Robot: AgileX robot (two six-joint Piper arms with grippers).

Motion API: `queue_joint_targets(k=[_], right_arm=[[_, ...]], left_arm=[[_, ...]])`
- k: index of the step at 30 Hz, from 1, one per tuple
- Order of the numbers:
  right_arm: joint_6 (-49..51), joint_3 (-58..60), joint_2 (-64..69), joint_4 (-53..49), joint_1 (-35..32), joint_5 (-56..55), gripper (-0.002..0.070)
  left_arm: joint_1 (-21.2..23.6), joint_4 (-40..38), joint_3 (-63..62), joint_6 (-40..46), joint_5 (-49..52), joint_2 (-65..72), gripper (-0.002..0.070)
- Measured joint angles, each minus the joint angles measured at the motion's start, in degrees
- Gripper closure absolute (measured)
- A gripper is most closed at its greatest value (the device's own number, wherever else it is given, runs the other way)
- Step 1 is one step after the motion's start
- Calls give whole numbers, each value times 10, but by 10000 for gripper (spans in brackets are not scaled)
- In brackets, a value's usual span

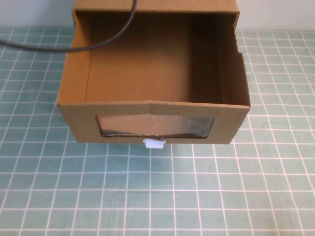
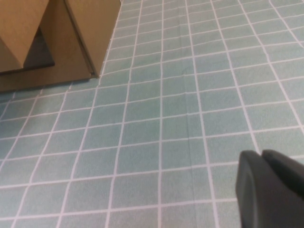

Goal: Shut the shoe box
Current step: Press the shoe box with left arm, then close the shoe box with your right arm

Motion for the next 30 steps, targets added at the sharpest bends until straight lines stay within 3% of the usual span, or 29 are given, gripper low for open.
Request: queue_joint_targets(k=[11,30], right_arm=[[0,0,0,0,0,0,687],[0,0,0,1,0,-1,687]], left_arm=[[0,-67,-115,43,31,150,680],[0,-96,-123,44,30,176,680]])
